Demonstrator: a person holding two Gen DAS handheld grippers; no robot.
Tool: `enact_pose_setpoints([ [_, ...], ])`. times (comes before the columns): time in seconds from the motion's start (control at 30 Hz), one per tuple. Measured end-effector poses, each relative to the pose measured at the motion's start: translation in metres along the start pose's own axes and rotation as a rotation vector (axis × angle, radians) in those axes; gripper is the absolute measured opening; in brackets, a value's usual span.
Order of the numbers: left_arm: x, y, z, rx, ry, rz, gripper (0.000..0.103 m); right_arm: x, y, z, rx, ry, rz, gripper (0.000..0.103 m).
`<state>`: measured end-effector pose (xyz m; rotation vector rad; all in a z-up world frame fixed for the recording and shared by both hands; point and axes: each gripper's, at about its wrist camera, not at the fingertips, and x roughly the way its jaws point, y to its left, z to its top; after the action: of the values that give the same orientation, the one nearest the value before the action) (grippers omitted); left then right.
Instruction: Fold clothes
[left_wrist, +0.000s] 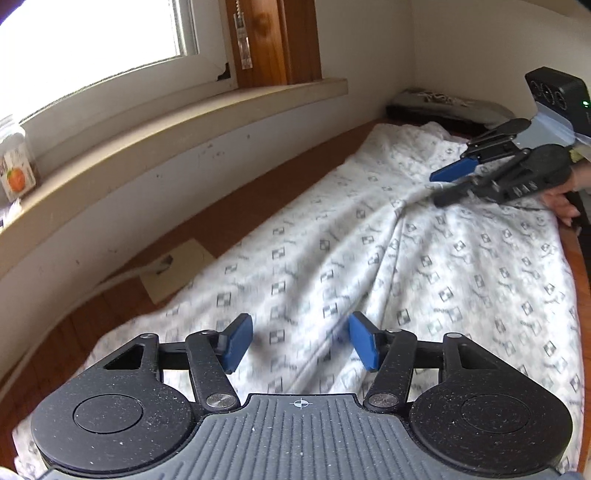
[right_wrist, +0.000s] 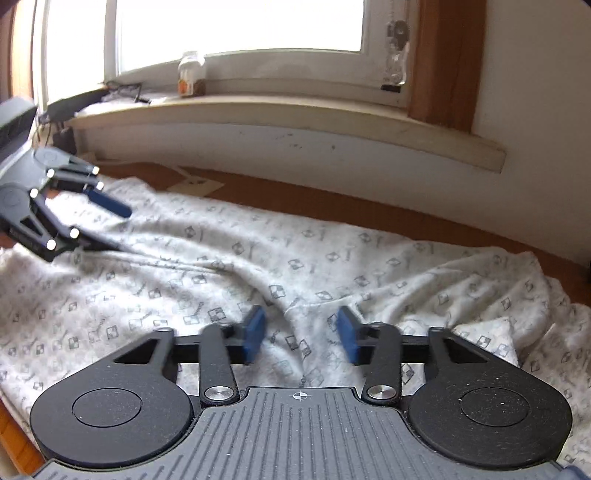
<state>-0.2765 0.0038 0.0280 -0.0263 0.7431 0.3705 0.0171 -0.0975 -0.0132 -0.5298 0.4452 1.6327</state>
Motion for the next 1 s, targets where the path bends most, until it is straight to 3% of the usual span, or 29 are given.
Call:
enact_pose_setpoints([
  [0.1,-0.002,0.005,-0.001,-0.012,-0.01,-0.01,0.023,-0.011,-0.002,0.002,0.012,-0.058,-0.006,0.007],
  [0.13,-0.005,0.007,0.0,-0.019,-0.019,-0.018,0.005,-0.016,-0.001,0.003,0.009,-0.086,-0.01,0.007],
  [0.23,-0.02,0.008,0.002,-0.03,-0.057,-0.006,0.005,-0.031,0.002,0.007,0.005,-0.106,0.021,0.006],
  [0.33,-0.027,0.004,0.002,-0.022,-0.035,-0.031,0.009,-0.024,0.005,0.001,-0.024,-0.007,0.042,0.008],
  [0.4,-0.033,0.002,-0.003,-0.013,-0.022,-0.026,0.016,-0.02,0.005,-0.003,-0.031,0.024,0.037,0.016],
  [0.43,-0.039,0.004,-0.007,-0.018,-0.026,-0.008,0.03,-0.021,0.003,-0.004,-0.022,0.017,0.035,0.021],
  [0.47,-0.045,0.007,-0.011,-0.023,-0.031,0.011,0.042,-0.025,-0.001,-0.004,0.0,-0.004,0.039,0.033],
  [0.5,-0.053,0.013,-0.017,-0.04,-0.035,0.034,0.046,-0.029,-0.006,-0.004,0.024,-0.033,0.038,0.047],
  [0.6,-0.077,0.033,-0.039,-0.102,-0.033,0.102,0.055,-0.037,-0.022,-0.002,0.08,-0.115,-0.009,0.065],
  [0.73,-0.106,0.057,-0.069,-0.178,-0.007,0.225,0.062,-0.024,-0.034,-0.005,0.064,-0.105,-0.138,0.067],
  [0.8,-0.116,0.066,-0.083,-0.221,0.007,0.237,0.063,-0.012,-0.037,-0.012,0.033,-0.068,-0.18,0.068],
  [1.0,-0.121,0.069,-0.109,-0.271,0.04,0.248,0.063,-0.003,-0.045,-0.021,0.07,-0.021,-0.157,0.076],
])
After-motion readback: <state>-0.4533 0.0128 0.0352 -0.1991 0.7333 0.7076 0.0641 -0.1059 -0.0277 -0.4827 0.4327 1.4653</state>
